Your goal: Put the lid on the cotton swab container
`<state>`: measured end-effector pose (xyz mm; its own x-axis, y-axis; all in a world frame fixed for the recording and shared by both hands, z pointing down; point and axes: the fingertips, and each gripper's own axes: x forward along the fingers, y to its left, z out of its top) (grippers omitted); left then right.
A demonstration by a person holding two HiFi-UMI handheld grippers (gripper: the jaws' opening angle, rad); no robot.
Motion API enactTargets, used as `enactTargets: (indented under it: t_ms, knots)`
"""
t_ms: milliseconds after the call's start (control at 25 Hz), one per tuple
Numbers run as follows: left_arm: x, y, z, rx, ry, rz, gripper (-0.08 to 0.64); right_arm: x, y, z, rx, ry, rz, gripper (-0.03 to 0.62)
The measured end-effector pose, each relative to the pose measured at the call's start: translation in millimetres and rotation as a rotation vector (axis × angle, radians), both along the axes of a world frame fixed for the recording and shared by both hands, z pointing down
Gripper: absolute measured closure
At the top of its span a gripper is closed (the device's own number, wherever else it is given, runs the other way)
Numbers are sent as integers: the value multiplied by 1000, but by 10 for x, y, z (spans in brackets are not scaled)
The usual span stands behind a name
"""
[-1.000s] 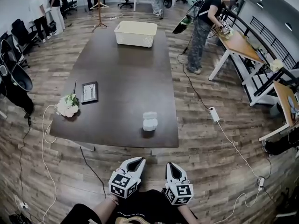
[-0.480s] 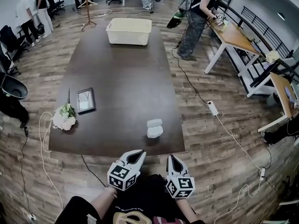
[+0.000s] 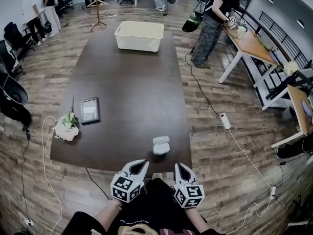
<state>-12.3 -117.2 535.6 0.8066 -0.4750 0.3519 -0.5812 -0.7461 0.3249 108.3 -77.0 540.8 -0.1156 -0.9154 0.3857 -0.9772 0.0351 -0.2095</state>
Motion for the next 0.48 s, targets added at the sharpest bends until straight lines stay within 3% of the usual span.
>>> enactTargets:
  t_ms: [480]
  knots:
    - [157, -358, 92, 15, -62, -143, 551, 283, -499, -26, -6, 0, -140, 584]
